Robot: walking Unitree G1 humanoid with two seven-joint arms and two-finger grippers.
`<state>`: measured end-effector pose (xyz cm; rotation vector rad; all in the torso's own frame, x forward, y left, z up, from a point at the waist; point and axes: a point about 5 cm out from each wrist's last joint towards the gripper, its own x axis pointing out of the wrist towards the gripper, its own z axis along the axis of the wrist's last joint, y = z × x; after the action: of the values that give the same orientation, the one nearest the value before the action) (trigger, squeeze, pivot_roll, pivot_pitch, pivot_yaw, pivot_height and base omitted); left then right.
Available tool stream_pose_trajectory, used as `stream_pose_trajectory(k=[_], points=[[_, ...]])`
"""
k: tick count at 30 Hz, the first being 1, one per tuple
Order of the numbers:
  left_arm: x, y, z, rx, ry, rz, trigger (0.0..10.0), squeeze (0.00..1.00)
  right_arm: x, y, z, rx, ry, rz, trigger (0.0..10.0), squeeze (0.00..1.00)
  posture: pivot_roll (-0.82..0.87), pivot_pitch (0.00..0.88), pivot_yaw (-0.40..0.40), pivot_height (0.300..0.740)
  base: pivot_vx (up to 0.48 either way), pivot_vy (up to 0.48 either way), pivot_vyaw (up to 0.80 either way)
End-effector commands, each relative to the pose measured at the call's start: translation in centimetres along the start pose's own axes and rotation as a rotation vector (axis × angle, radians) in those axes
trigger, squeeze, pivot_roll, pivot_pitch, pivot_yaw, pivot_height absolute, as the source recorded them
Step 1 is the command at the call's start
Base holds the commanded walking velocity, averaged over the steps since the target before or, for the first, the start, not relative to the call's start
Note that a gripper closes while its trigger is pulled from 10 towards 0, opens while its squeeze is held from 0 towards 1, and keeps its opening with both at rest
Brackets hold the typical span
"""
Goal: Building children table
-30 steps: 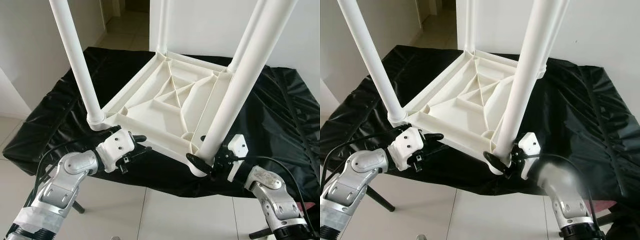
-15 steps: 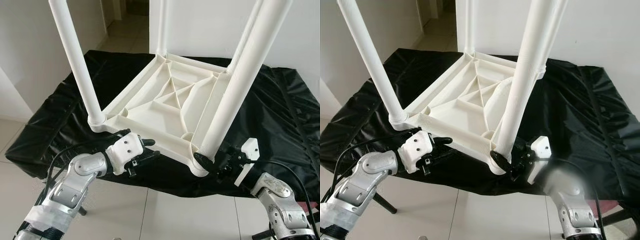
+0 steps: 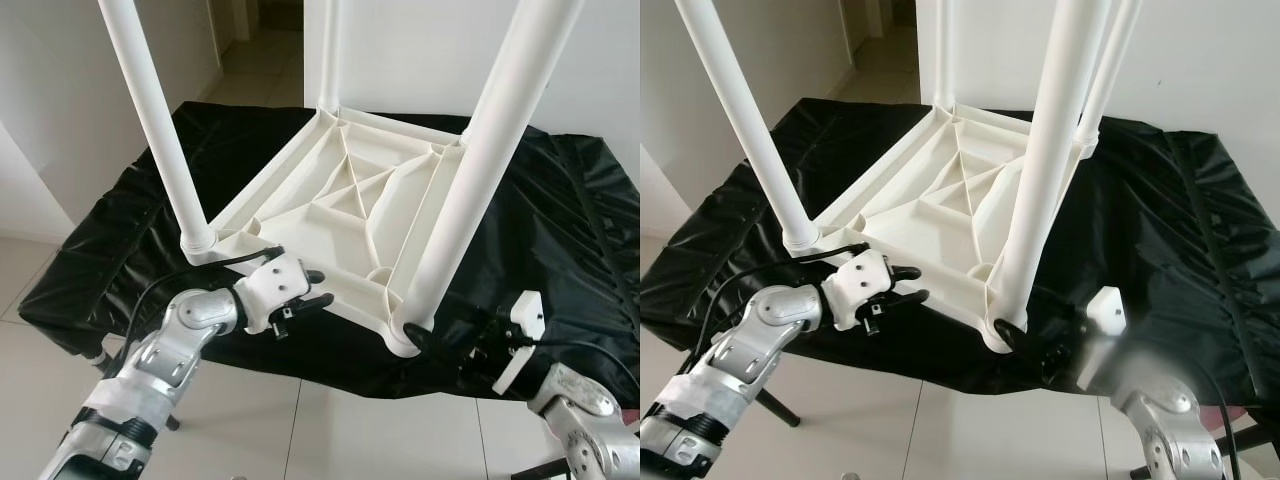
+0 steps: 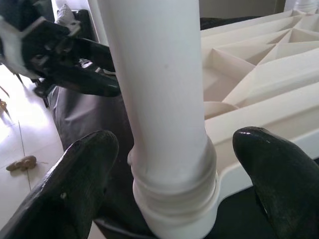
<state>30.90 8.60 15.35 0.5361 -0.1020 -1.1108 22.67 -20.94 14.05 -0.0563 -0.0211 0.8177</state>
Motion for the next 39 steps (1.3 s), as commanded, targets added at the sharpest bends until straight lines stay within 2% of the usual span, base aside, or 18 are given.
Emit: stream_pose_trajectory(k=[1,8,9,11,15,18,19,28,29,34,35,37,39], points=[[0.1,-0.2,-0.4,0.007,0.019,-0.031,10.0,0.0,-0.2,0.2,0.2,-0.006,-0.002,0.011,10.0,0.0,-0.06,0.087,0.052,0.74,0.0,0.0,0.0],[1.0,0.1,-0.9,-0.006,0.039,-0.088,10.0,0.0,-0.7,0.4,0.5,0.003,-0.006,0.005,10.0,0.0,-0.08,0.093,0.064,0.74,0.0,0.0,0.0],[1.1,0.1,-1.1,-0.016,0.047,-0.124,10.0,1.0,-0.7,0.3,0.6,0.001,-0.008,-0.002,10.0,0.0,-0.08,0.093,0.067,0.74,0.0,0.0,0.0],[1.1,0.1,-1.1,-0.016,0.047,-0.124,10.0,1.0,-0.7,0.3,0.6,0.001,-0.008,-0.002,10.0,0.0,-0.08,0.093,0.067,0.74,0.0,0.0,0.0],[1.0,0.2,-1.5,-0.067,0.06,-0.243,10.0,1.0,-0.9,0.3,0.7,-0.002,-0.01,-0.017,10.0,0.0,-0.08,0.092,0.078,0.74,0.0,0.0,0.0],[1.0,0.5,-1.9,-0.046,0.086,-0.251,10.0,1.0,-0.9,0.3,0.7,-0.004,-0.013,-0.023,10.0,0.0,-0.08,0.092,0.08,0.74,0.0,0.0,0.0],[0.9,0.5,-2.1,-0.042,0.107,-0.266,10.0,0.0,-0.8,0.3,0.7,-0.006,-0.014,-0.025,10.0,0.0,-0.08,0.092,0.081,0.74,0.0,0.0,0.0],[0.8,0.4,-2.9,-0.042,0.139,-0.351,10.0,0.0,-0.7,0.3,0.7,-0.009,-0.013,-0.03,10.0,0.0,-0.09,0.093,0.082,0.74,0.0,0.0,0.0],[1.0,0.6,-2.9,-0.014,0.15,-0.326,10.0,0.0,-0.7,0.3,0.7,-0.011,-0.013,-0.031,10.0,0.0,-0.09,0.093,0.082,0.74,0.0,0.0,0.0],[1.4,0.8,-3.1,-0.019,0.163,-0.298,10.0,0.0,-0.7,0.3,0.7,-0.012,-0.012,-0.035,10.0,0.0,-0.09,0.095,0.086,0.74,0.0,0.0,0.0],[1.5,1.0,-3.5,-0.026,0.204,-0.293,10.0,0.0,-0.6,0.4,0.6,-0.011,-0.012,-0.035,10.0,0.0,-0.09,0.095,0.088,0.74,0.0,0.0,0.0],[1.5,1.0,-3.5,-0.026,0.204,-0.293,10.0,0.0,-0.6,0.4,0.6,-0.011,-0.012,-0.035,10.0,0.0,-0.09,0.095,0.088,0.74,0.0,0.0,0.0],[1.6,1.3,-4.7,0.013,0.315,-0.272,10.0,0.0,-0.5,0.5,0.6,-0.01,-0.015,-0.037,10.0,0.0,-0.09,0.096,0.09,0.74,0.0,0.0,0.0]])
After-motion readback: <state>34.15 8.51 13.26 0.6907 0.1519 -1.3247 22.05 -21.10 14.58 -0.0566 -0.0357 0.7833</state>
